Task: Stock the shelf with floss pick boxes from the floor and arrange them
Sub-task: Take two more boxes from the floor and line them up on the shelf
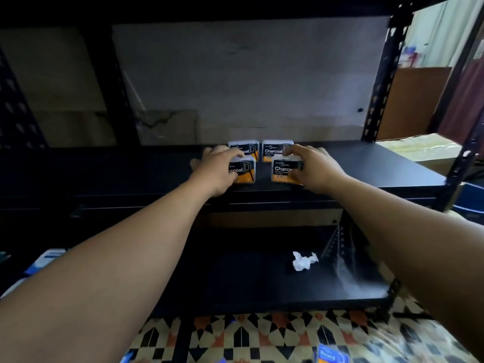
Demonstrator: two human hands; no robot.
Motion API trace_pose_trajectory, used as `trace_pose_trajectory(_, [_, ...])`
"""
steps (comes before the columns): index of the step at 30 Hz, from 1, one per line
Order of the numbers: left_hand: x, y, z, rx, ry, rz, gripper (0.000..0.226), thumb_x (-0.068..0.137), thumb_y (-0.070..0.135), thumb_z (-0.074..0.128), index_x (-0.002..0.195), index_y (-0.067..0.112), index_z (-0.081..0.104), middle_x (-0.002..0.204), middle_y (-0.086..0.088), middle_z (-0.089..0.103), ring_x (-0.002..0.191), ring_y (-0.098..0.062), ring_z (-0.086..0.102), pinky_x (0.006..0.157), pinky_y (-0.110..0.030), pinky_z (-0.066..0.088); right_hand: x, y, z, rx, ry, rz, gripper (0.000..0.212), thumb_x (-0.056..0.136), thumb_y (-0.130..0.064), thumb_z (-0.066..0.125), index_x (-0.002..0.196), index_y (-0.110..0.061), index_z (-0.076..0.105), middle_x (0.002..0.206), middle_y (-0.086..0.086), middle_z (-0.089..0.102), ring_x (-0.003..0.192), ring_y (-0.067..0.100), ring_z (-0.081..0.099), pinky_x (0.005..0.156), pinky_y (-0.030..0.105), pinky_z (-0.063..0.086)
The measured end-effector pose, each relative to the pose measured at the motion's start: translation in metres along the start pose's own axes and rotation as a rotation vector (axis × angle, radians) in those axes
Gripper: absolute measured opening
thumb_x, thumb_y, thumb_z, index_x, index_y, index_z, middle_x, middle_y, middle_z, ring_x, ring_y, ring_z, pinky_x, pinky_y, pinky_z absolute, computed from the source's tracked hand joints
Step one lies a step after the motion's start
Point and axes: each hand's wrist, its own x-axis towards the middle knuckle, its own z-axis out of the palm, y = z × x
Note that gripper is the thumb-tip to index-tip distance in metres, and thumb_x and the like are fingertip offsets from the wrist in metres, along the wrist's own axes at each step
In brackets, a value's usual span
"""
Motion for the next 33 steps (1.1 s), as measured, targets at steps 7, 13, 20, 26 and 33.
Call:
trace_pose_trajectory(7, [0.028,-0.005,0.023,0.065,0.072,0.012,0.052,0.091,0.029,0.061,0.138,0.044,0.044,0.133,0.007,0.043,0.126,-0.022,0.028,0.096,-0.046,0.026,0.022,0.010,0.020,-0.024,0.064,0.009,0.059,0.084,-0.019,0.067,0.135,-0.040,0.047,0.137,0.003,0.049,0.125,0.030,0.042,0.095,0.040,0.042])
trace_pose_trajectory(13, [0.049,-0.004,0.036,0.082,0.098,0.025,0.054,0.091,0.030,0.062,0.140,0.043,0.043,0.134,0.006,0.043,0.126,-0.023,0.029,0.099,-0.048,0.028,0.043,0.014,0.032,-0.042,0.085,-0.011,0.062,0.082,-0.019,0.067,0.135,-0.042,0.046,0.139,-0.002,0.050,0.124,0.027,0.047,0.091,0.039,0.045])
trace_pose_trajectory(20, [0.060,-0.005,0.042,0.117,0.114,0.042,0.058,0.092,0.036,0.062,0.145,0.043,0.038,0.140,0.005,0.040,0.129,-0.023,0.028,0.101,-0.050,0.029,0.053,0.021,0.038,-0.061,0.083,-0.054,0.066,0.084,-0.025,0.069,0.141,-0.041,0.040,0.147,-0.005,0.045,0.132,0.028,0.041,0.100,0.042,0.043])
trace_pose_trajectory(26, [0.040,-0.004,0.035,0.131,0.165,0.021,0.070,0.090,0.054,0.057,0.151,0.039,0.025,0.152,0.002,0.027,0.136,-0.028,0.022,0.105,-0.055,0.029,0.027,0.022,0.029,-0.013,0.151,-0.044,0.074,0.087,-0.039,0.069,0.150,-0.035,0.030,0.152,0.000,0.036,0.143,0.027,0.025,0.111,0.047,0.034])
trace_pose_trajectory(33, [-0.037,0.003,0.043,-0.076,0.378,0.178,0.044,0.089,0.042,0.060,0.129,0.024,0.059,0.126,0.002,0.053,0.119,-0.026,0.043,0.092,-0.046,0.042,-0.052,0.004,0.025,0.182,0.291,-0.009,0.054,0.090,-0.043,0.063,0.140,-0.031,0.046,0.140,-0.003,0.050,0.133,0.020,0.039,0.103,0.035,0.037])
